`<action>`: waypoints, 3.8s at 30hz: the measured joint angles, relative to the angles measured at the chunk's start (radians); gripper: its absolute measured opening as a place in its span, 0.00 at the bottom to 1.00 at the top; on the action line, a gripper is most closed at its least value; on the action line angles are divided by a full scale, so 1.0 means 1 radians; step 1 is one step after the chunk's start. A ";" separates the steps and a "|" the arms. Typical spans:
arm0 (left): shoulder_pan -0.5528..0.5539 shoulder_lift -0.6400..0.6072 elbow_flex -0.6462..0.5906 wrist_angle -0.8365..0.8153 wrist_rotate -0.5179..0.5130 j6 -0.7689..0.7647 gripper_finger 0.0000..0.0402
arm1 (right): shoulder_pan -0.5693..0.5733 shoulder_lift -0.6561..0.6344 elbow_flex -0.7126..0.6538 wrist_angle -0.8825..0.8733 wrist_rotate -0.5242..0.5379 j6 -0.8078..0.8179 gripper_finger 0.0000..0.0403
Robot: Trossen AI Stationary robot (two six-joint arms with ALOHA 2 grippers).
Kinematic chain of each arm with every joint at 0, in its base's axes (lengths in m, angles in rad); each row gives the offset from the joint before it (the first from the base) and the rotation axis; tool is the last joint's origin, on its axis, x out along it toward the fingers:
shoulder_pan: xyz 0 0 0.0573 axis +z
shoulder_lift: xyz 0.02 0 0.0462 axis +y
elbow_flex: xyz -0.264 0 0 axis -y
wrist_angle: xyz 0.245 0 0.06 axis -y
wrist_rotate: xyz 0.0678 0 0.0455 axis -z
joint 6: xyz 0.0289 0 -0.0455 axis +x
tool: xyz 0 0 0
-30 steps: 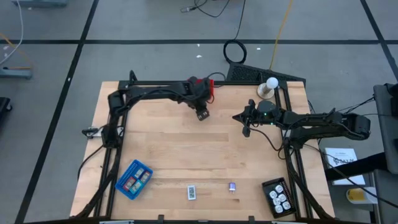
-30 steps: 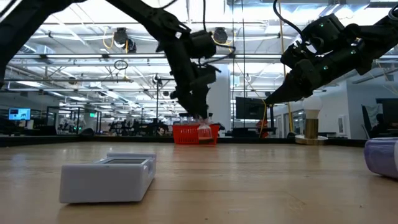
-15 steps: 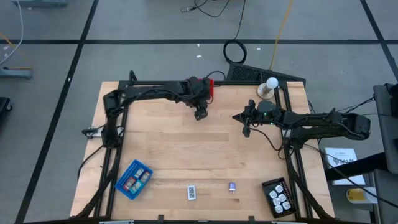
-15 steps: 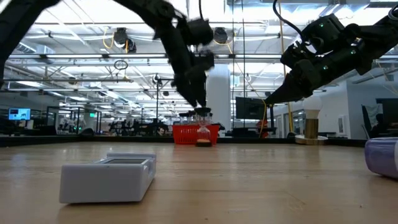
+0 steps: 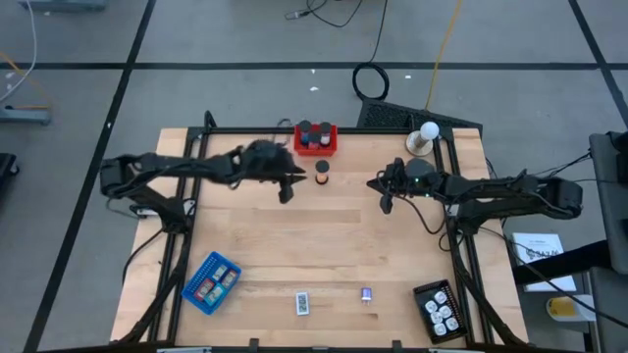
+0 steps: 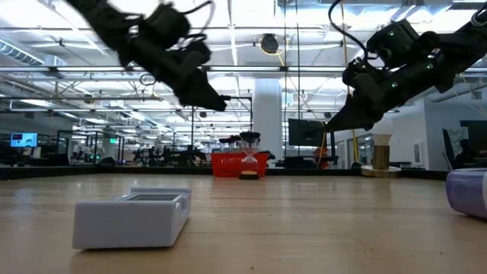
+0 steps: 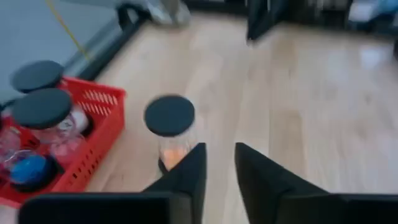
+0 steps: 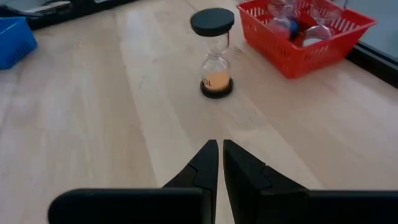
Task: Pick & Place Office items
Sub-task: Put the orange hourglass into the red bin
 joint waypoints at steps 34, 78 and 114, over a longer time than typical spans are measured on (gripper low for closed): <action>0.028 -0.001 -0.499 0.892 -0.199 -0.112 0.06 | 0.057 0.623 0.954 -0.708 0.101 0.066 0.79; 0.028 -0.001 -0.498 0.892 -0.200 -0.106 0.06 | -0.021 0.661 0.975 -0.535 0.210 -0.091 0.53; 0.029 -0.001 -0.498 0.893 -0.200 -0.111 0.06 | -0.131 0.757 0.973 -0.431 0.204 -0.122 0.54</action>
